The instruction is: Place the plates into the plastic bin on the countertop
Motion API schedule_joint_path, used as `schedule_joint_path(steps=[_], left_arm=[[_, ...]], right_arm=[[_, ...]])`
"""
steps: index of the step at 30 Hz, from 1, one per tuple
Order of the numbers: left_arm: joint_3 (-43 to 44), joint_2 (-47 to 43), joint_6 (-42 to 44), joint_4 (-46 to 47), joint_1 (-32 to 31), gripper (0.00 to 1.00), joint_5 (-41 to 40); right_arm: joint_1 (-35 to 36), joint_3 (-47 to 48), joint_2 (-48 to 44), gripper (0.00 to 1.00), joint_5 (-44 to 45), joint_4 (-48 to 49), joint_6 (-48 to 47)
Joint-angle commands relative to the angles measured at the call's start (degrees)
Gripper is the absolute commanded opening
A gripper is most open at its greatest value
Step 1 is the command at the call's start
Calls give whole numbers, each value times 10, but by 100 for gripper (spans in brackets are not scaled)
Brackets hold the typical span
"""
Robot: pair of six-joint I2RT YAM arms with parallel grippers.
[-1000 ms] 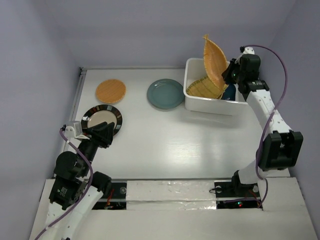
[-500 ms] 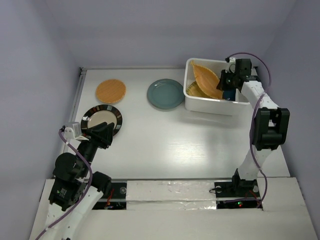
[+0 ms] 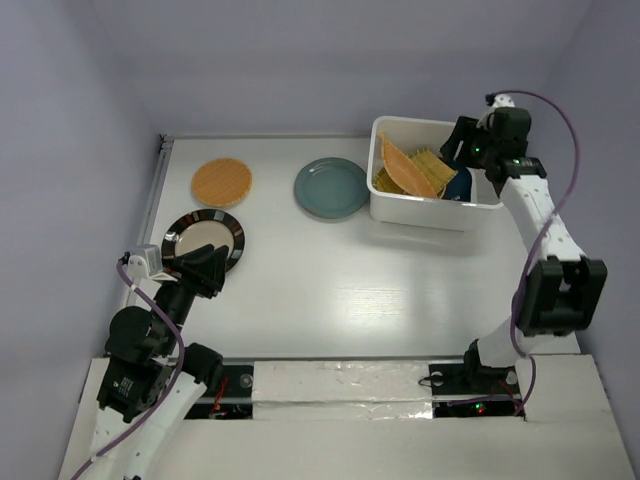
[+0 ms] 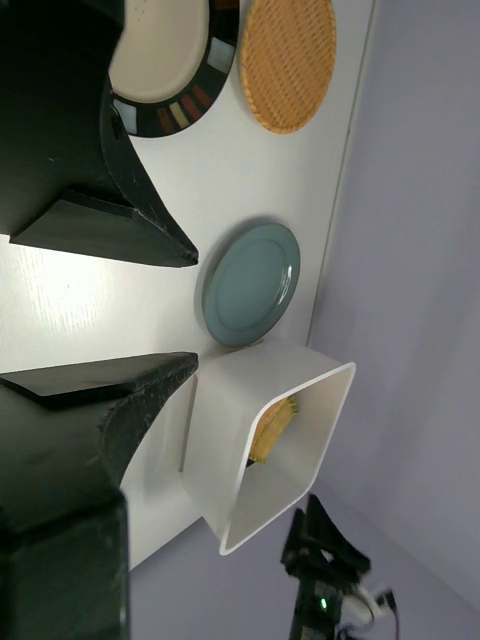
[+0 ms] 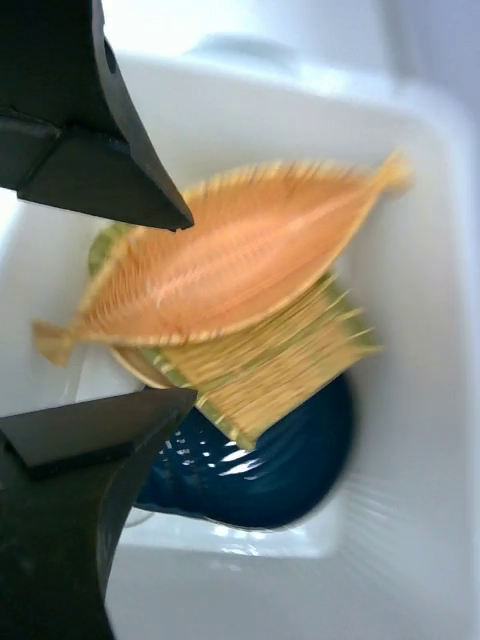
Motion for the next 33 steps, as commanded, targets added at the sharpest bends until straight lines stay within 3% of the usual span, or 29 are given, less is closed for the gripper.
schedule_joint_path(steps=[1, 4, 5, 6, 9, 11, 14, 16, 17, 18, 20, 21, 23, 29, 33], left_arm=[[11, 4, 4, 27, -2, 36, 5], [11, 8, 4, 27, -2, 36, 5], [12, 8, 4, 26, -2, 36, 4], [11, 8, 4, 27, -2, 36, 3], [12, 13, 3, 26, -2, 33, -1], [13, 18, 3, 25, -2, 23, -2], [13, 22, 2, 24, -2, 7, -6], [13, 21, 1, 23, -2, 0, -11], [13, 20, 0, 22, -2, 0, -13], [13, 18, -1, 21, -2, 0, -17], [13, 15, -1, 21, -2, 0, -20], [13, 16, -1, 22, -2, 0, -21], [13, 17, -1, 21, -2, 1, -21], [13, 16, -3, 21, -2, 22, -18], [14, 16, -2, 21, -2, 26, -18]], right_arm=[[23, -22, -105, 67, 2, 87, 62], [74, -82, -163, 16, -4, 130, 99], [126, -101, -172, 0, -2, 156, 111], [155, -123, -179, 0, 0, 172, 120], [276, -209, -170, 0, 15, 276, 184], [333, -234, -116, 0, 26, 345, 241], [427, -180, 2, 2, 53, 368, 285], [474, -137, 59, 9, 65, 359, 317], [488, -121, 110, 17, 59, 384, 330], [502, -91, 135, 39, 55, 393, 346], [536, -61, 182, 60, 51, 417, 396], [546, -36, 227, 64, 53, 423, 411], [568, -15, 267, 67, 65, 449, 454], [574, 34, 374, 67, 84, 490, 545], [574, 73, 422, 64, 70, 494, 581]])
